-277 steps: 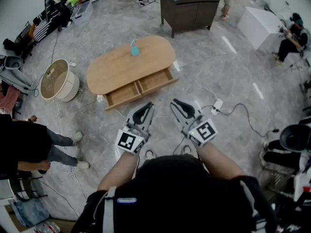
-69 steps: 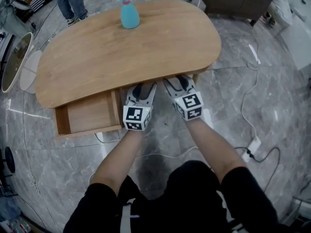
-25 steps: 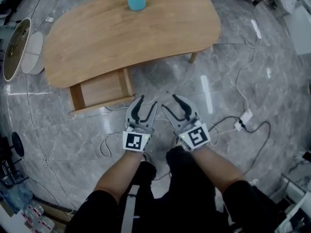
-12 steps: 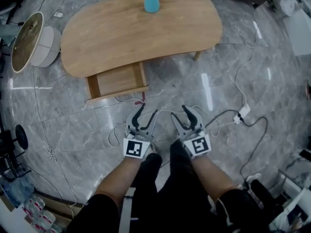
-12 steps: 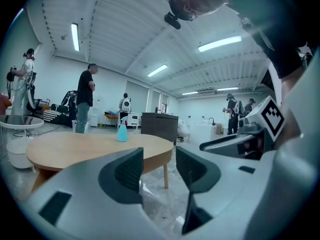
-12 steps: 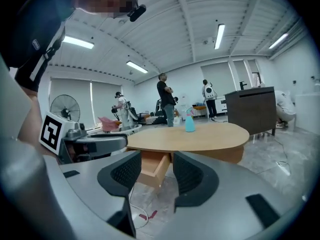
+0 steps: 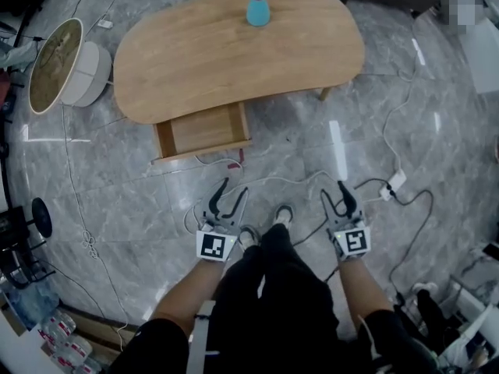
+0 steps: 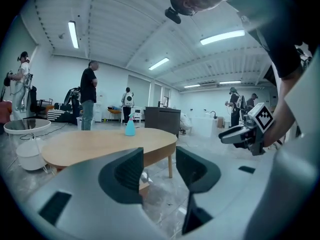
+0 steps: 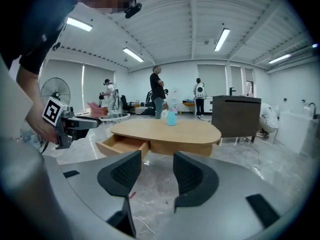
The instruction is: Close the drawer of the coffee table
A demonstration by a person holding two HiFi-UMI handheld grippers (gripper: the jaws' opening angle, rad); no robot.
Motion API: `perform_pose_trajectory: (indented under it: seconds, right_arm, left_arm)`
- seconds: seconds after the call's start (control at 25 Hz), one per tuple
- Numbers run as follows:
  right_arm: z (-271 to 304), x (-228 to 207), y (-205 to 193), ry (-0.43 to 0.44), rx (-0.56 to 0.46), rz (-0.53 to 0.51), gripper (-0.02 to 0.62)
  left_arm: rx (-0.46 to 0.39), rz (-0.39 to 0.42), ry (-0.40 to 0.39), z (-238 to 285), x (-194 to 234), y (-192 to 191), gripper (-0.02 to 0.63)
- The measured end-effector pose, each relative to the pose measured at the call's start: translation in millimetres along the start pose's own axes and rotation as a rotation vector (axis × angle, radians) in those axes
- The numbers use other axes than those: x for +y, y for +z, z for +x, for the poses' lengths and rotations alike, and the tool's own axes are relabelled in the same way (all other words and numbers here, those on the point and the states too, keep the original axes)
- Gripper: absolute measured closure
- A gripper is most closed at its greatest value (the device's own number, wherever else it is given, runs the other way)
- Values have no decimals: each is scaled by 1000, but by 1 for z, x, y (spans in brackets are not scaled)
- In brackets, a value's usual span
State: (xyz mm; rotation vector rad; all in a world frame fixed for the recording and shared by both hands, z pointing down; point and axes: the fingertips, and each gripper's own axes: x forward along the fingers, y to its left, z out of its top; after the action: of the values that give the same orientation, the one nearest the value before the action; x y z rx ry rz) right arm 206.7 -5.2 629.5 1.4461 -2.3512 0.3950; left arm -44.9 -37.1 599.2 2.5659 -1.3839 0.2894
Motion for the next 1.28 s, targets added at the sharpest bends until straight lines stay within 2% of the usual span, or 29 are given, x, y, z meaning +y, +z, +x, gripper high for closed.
perform_pose_trajectory:
  seconds: [0.16, 0.24, 0.32, 0.4, 0.56, 0.64, 0.88, 1.28]
  right_arm:
    - [-58, -46, -11, -28, 45, -98, 396]
    - [-72, -49, 2, -11, 36, -124, 396]
    - [-66, -37, 25, 23, -23, -112, 396]
    - [-46, -11, 48, 90, -83, -93, 396]
    - [-8, 51, 72, 219, -139, -99, 396]
    - [12, 82, 94, 258, -210, -87, 396]
    - [59, 161, 125, 344, -296, -100, 396]
    - [118, 256, 107, 340, -194, -90, 396]
  left_arm:
    - [40, 18, 9, -4, 7, -6, 422]
    - [51, 11, 29, -7, 11, -9, 422]
    - [62, 13, 50, -10, 15, -9, 422]
    - [64, 6, 90, -14, 22, -5, 422]
    - [48, -6, 166, -31, 39, 7, 422]
    - [43, 1, 173, -40, 48, 10, 422]
    - [18, -3, 166, -63, 69, 6, 422]
    - [-26, -16, 81, -96, 109, -1, 422]
